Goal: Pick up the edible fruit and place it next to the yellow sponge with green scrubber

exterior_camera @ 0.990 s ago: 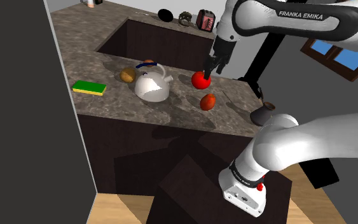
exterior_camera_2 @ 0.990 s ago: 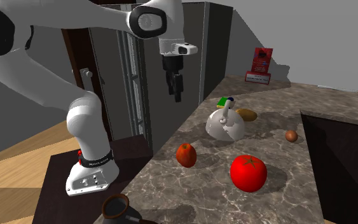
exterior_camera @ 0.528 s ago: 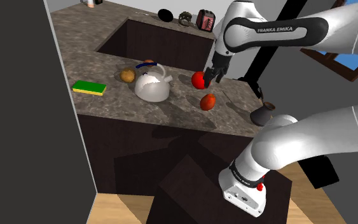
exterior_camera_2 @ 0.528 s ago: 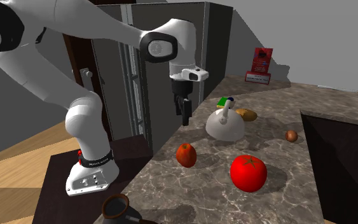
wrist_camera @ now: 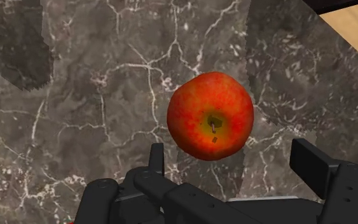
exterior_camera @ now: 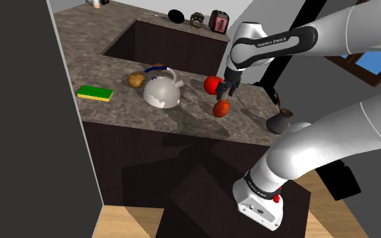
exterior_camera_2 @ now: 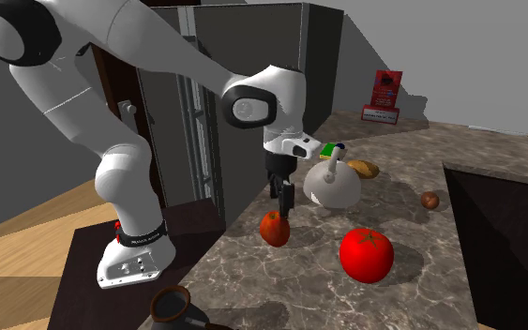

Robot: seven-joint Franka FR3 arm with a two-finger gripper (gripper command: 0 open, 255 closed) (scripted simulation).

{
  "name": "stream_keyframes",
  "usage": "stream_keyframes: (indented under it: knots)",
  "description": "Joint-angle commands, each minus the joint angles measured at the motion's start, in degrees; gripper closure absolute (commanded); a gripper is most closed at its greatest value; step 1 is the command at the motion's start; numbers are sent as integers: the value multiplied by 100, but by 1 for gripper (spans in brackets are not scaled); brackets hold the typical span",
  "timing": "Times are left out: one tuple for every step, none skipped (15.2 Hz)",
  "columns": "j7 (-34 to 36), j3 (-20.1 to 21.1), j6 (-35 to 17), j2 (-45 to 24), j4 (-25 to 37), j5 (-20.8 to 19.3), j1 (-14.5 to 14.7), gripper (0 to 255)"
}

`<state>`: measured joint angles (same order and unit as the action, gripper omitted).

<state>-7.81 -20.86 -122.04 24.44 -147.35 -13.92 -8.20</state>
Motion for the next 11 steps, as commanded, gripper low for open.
stream_keyframes:
  knots:
    - [-29,-64,-240,-151,-85,-10,-6,0]
    - [-31,-81,-331,-197,-130,-15,-7,0]
    - [-34,-98,-423,-245,-174,-19,-8,0]
    - [-38,-115,-516,-295,-217,-23,-9,0]
    - [-44,-142,-663,-378,-282,-27,-9,0]
    - [-44,-142,-662,-376,-283,-27,-9,0]
    - [-44,-142,-663,-378,-282,-27,-9,0]
    - [-44,-142,-663,-378,-282,-27,-9,0]
    - [-44,-142,-663,-378,-282,-27,-9,0]
    - [-44,-142,-663,-378,-282,-27,-9,0]
    - [-44,-142,-663,-378,-282,-27,-9,0]
